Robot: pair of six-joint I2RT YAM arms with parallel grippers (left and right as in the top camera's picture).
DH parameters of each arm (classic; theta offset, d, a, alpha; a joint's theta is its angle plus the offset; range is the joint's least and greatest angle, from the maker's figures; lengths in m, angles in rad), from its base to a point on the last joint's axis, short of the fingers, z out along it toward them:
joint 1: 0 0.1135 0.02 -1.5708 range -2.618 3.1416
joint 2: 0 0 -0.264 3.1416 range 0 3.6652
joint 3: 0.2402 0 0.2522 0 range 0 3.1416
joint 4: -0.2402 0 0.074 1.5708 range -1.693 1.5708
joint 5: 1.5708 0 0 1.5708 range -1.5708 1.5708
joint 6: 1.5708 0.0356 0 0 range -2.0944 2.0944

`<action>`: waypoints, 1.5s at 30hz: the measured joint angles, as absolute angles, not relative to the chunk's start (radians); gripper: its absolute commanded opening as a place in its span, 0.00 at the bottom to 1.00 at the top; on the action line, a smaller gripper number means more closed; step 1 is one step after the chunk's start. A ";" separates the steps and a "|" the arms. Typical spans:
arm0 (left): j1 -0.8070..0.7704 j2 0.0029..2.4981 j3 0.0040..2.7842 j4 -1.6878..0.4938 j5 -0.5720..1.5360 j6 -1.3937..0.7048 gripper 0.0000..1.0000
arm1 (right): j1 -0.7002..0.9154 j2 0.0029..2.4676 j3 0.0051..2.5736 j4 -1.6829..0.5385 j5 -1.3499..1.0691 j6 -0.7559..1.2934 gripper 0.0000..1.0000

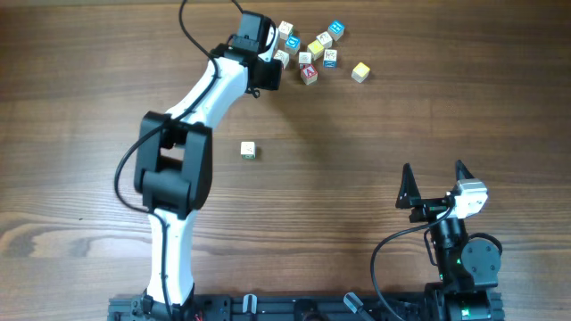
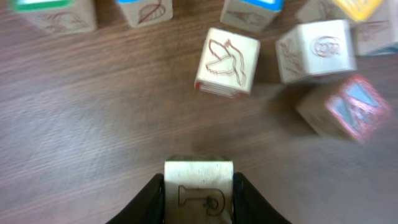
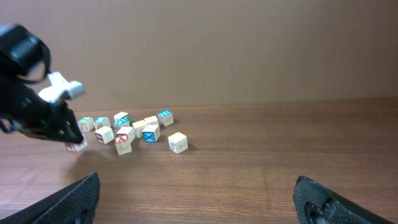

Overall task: Form a horizontal line
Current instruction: 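Lift the D block and carry it toward the placed S block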

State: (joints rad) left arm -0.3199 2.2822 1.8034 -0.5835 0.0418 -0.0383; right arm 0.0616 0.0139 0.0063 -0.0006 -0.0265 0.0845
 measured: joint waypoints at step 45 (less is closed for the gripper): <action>-0.559 1.939 1.467 -0.910 0.024 -0.543 0.17 | 0.062 0.014 0.006 -0.001 -0.027 0.084 1.00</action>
